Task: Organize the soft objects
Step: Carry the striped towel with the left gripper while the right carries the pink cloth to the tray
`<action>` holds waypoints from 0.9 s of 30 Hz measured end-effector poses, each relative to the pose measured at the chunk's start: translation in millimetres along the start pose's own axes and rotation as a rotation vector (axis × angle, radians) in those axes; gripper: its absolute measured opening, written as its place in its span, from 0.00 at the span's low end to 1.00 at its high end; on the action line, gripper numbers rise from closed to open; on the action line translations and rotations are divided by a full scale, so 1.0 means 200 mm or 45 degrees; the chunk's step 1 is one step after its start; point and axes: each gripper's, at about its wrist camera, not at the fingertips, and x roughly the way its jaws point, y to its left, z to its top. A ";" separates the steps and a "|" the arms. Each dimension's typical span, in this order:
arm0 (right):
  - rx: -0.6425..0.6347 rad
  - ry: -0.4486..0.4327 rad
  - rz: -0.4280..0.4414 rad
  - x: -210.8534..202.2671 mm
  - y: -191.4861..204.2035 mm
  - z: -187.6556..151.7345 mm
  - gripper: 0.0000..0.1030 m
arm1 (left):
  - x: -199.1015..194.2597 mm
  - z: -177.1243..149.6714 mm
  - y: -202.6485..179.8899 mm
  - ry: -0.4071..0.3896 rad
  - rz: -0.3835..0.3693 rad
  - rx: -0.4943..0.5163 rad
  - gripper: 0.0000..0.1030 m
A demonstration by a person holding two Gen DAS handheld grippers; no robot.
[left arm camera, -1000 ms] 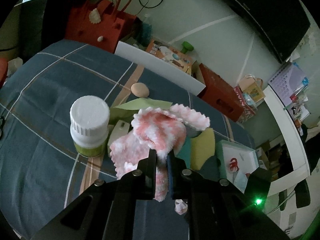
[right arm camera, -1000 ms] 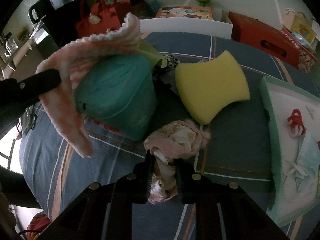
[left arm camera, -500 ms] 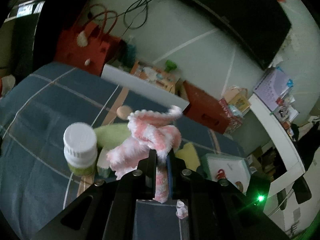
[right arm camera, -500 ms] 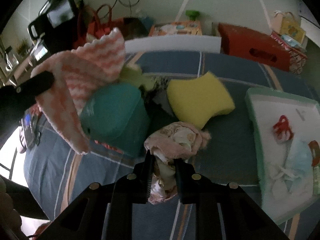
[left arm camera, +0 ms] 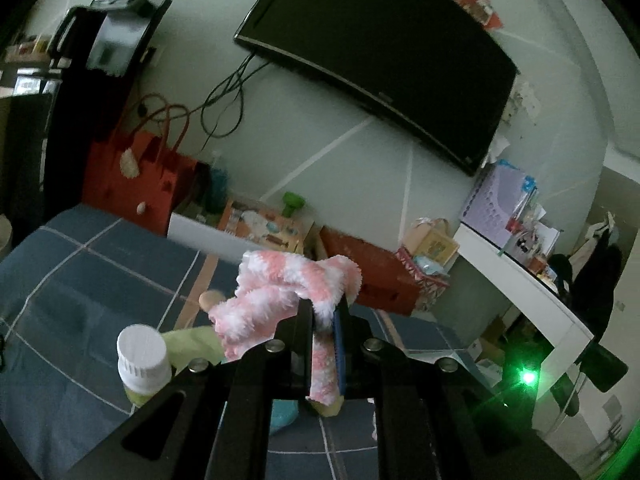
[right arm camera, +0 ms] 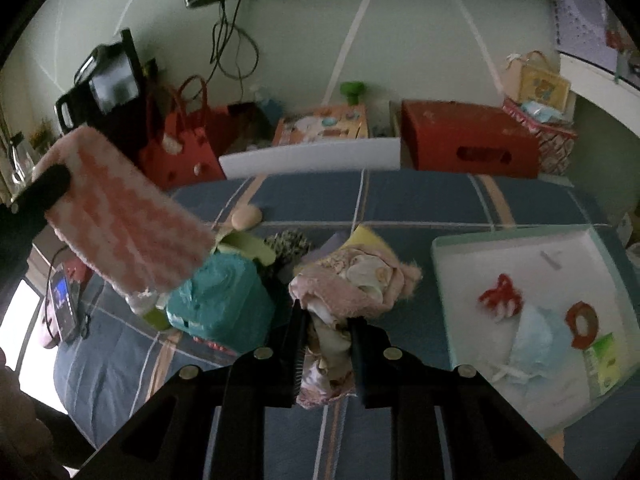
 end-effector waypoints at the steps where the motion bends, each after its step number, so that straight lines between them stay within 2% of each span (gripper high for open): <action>1: 0.007 -0.009 -0.005 -0.01 -0.01 0.01 0.21 | -0.01 0.00 -0.01 -0.009 -0.005 0.007 0.09; 5: 0.053 -0.024 -0.030 -0.03 -0.09 0.03 0.21 | 0.00 0.00 -0.04 -0.010 -0.020 0.031 0.09; 13: 0.177 -0.034 -0.120 -0.05 -0.32 0.04 0.21 | 0.08 -0.04 -0.13 0.066 -0.039 0.094 0.09; 19: 0.324 -0.026 -0.192 -0.04 -0.58 0.04 0.21 | 0.21 -0.08 -0.26 0.158 -0.048 0.165 0.09; 22: 0.393 -0.029 -0.269 -0.06 -0.73 0.04 0.21 | 0.27 -0.10 -0.33 0.198 -0.055 0.200 0.09; 27: 0.501 -0.034 -0.313 -0.08 -0.92 0.01 0.21 | 0.40 -0.11 -0.47 0.291 -0.113 0.243 0.09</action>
